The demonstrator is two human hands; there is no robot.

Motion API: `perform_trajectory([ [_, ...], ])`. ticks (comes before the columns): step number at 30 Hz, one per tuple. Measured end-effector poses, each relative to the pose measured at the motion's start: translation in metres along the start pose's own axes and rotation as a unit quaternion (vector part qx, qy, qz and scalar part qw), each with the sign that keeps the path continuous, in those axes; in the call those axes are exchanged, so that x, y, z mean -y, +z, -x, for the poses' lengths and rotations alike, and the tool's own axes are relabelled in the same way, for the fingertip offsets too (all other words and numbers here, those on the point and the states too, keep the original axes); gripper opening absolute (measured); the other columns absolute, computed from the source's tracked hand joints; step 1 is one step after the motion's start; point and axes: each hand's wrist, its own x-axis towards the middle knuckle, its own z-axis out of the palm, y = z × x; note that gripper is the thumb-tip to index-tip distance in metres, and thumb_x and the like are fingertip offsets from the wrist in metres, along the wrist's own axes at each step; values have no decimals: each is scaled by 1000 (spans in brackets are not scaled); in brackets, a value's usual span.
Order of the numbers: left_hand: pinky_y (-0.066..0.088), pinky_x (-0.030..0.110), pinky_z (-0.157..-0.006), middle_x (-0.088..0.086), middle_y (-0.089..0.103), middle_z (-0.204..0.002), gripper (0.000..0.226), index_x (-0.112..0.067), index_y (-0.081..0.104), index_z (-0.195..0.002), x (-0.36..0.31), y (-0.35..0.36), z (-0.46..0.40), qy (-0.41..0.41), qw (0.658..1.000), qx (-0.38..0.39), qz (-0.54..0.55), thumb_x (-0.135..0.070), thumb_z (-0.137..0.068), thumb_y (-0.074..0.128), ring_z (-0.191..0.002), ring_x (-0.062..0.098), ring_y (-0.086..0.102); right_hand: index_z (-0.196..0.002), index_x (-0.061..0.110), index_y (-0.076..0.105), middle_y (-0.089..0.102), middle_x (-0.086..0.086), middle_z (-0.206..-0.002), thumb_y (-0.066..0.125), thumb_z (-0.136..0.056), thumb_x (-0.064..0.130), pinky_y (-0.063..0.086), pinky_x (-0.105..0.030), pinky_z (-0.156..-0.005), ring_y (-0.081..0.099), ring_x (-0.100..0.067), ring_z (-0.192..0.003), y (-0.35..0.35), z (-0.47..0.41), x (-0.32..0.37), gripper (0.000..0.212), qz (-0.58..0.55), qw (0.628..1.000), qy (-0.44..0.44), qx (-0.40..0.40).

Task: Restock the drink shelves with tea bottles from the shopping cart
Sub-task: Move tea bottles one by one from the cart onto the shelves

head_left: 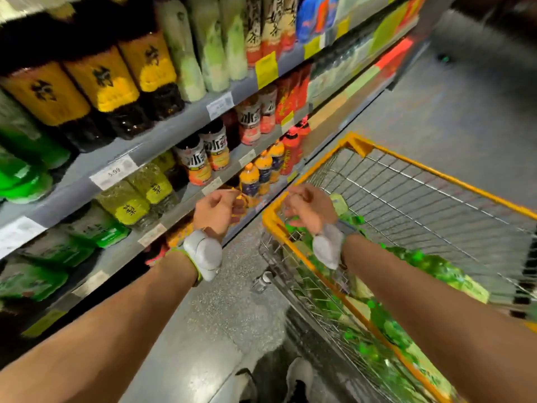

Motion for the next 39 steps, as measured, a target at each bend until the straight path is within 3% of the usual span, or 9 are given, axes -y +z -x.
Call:
perform_trajectory([
  [7, 47, 17, -46, 9, 59, -71, 15, -2, 61, -94, -2, 125, 6, 5, 990, 120, -75, -8, -98, 47, -58, 14, 57, -115, 1, 57, 64, -19, -95, 51, -95, 13, 55, -48, -81, 62, -29, -80, -96, -18, -69, 25, -57, 991, 73, -100],
  [12, 50, 35, -70, 16, 63, -79, 21, -5, 64, -81, 29, 186, -19, -33, 959, 188, -211, -17, -95, 53, -75, 26, 60, -89, 25, 64, 71, -11, -89, 61, -83, 20, 57, -51, -79, 70, -28, -81, -119, -41, -126, 9, -70, 980, 125, -141],
  [18, 47, 37, -93, 20, 65, -104, 34, -9, 65, -102, 73, 250, -54, -52, 861, 224, -453, -32, -85, 48, -111, 36, 59, -120, 9, 56, 64, -14, -100, 57, -92, 16, 52, -16, -51, 62, -11, -62, -150, -101, -201, 29, -52, 979, 190, -45],
  [21, 40, 28, -73, 7, 52, -85, 39, -10, 55, -95, 90, 266, -67, -72, 798, 267, -536, -44, -83, 40, -110, 28, 55, -122, 12, 55, 63, -17, -114, 61, -81, 31, 56, -40, -84, 65, -31, -95, -150, -121, -229, 45, -23, 977, 206, -49],
  [25, 35, 32, -101, 16, 44, -142, 49, -4, 43, -137, 127, 283, -93, -62, 733, 271, -622, -31, -96, 53, -133, 32, 42, -128, 13, 51, 59, -21, -123, 63, -77, 39, 51, -50, -93, 60, -38, -109, -146, -154, -272, 58, -2, 972, 236, -21],
  [28, 35, 37, -108, 14, 40, -147, 64, -7, 35, -144, 153, 288, -95, -42, 708, 247, -660, -35, -91, 59, -135, 30, 39, -131, 12, 51, 55, -14, -129, 60, -87, 38, 47, -41, -96, 54, -36, -117, -143, -168, -284, 52, 44, 963, 262, -41],
  [31, 38, 38, -104, 16, 41, -143, 67, -7, 41, -138, 171, 295, -93, -10, 657, 266, -706, -46, -88, 60, -132, 31, 41, -94, 6, 63, 64, -15, -98, 53, -91, 41, 44, -33, -78, 60, -32, -90, -140, -191, -295, 37, 50, 956, 284, -48],
  [33, 30, 41, -108, 22, 26, -149, 92, 1, 17, -147, 183, 300, -84, -25, 644, 292, -706, -48, -85, 64, -138, 35, 31, -60, 12, 46, 50, -9, -66, 51, -90, 44, 38, -32, -65, 46, -24, -60, -136, -204, -296, 44, 53, 953, 291, -69],
  [39, 48, 44, -86, 16, 44, -129, 98, -4, 26, -134, 207, 303, -82, -6, 689, 218, -691, -56, -68, 75, -115, 35, 53, -56, 21, 30, 45, -7, -77, 41, -86, 67, 41, -33, -66, 47, -21, -76, -126, -223, -305, 56, 120, 955, 266, -48],
])
